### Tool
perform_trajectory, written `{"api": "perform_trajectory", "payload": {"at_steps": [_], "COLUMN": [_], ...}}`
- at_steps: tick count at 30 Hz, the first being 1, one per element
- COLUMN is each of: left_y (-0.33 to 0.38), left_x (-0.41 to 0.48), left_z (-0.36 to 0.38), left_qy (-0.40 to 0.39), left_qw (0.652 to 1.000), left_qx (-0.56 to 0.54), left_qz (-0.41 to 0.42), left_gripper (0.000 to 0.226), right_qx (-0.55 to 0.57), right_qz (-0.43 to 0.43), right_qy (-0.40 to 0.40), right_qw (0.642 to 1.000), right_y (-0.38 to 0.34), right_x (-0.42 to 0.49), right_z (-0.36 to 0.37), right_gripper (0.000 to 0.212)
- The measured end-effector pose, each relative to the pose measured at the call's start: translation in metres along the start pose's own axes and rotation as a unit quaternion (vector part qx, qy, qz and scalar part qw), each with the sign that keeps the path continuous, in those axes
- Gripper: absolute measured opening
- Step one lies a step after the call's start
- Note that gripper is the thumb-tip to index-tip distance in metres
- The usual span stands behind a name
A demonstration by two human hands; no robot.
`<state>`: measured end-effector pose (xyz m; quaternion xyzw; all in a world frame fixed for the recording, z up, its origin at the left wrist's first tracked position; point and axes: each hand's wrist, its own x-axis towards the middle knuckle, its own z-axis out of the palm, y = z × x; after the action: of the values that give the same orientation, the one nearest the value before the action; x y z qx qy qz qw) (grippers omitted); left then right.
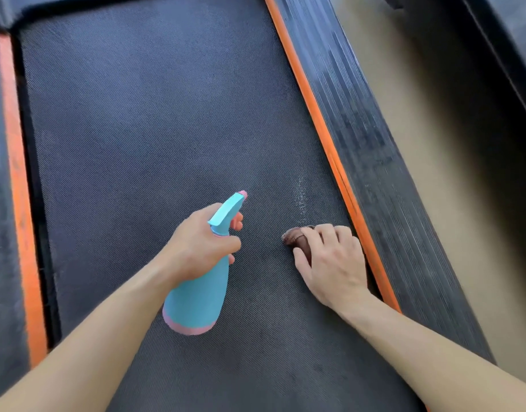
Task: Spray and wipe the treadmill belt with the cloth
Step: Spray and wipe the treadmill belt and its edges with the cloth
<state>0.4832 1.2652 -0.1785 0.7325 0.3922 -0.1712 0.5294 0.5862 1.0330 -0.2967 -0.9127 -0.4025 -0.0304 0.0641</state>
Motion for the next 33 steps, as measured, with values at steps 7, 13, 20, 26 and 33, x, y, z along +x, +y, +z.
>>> {"api": "perform_trajectory", "payload": {"at_steps": [7, 13, 20, 26, 33], "left_y": [0.000, 0.012, 0.014, 0.005, 0.000], "left_x": [0.005, 0.014, 0.014, 0.006, 0.002], "left_z": [0.007, 0.010, 0.008, 0.002, 0.007], "left_qy": [-0.016, -0.016, -0.009, -0.013, -0.024], "left_qw": [1.000, 1.000, 1.000, 1.000, 1.000], "left_qx": [-0.006, -0.016, -0.018, -0.025, -0.015], "left_qz": [-0.005, 0.007, 0.012, 0.011, 0.012], "left_gripper": [0.033, 0.045, 0.034, 0.028, 0.034], "right_qx": [0.037, -0.026, -0.103, -0.078, -0.143], "right_qz": [-0.123, -0.085, 0.065, 0.035, 0.071], "right_qy": [0.074, 0.124, 0.071, 0.043, 0.079], "right_qw": [0.989, 0.988, 0.990, 0.995, 0.984], "right_y": [0.025, 0.020, 0.000, 0.015, 0.011], "right_x": [-0.015, 0.056, 0.138, 0.023, 0.112], "right_z": [0.016, 0.027, 0.020, 0.008, 0.030], "right_gripper": [0.043, 0.037, 0.042, 0.044, 0.040]}}
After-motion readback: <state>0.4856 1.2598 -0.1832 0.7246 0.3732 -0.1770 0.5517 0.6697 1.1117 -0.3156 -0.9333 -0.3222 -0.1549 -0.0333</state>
